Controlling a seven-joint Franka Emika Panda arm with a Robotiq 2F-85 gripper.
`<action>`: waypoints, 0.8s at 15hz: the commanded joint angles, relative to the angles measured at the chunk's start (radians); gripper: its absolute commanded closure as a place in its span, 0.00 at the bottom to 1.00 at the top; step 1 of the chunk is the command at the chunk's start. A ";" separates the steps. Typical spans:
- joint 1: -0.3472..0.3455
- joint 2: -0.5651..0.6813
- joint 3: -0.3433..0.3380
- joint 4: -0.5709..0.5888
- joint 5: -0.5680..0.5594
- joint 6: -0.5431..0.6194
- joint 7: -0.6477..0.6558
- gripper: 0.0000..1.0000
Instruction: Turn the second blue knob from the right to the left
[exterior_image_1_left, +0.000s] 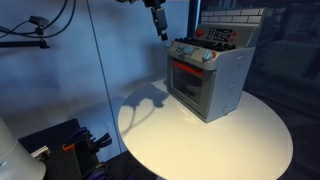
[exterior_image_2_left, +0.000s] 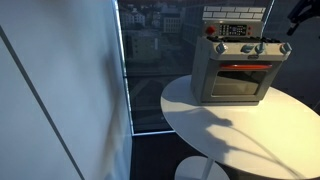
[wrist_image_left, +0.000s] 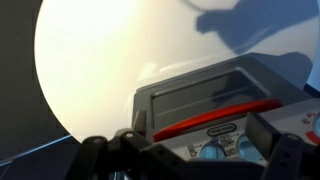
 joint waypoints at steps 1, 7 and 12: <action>-0.014 -0.058 0.005 0.001 0.048 -0.132 -0.053 0.00; -0.026 -0.112 0.007 0.036 0.066 -0.364 -0.060 0.00; -0.034 -0.130 0.005 0.074 0.084 -0.507 -0.068 0.00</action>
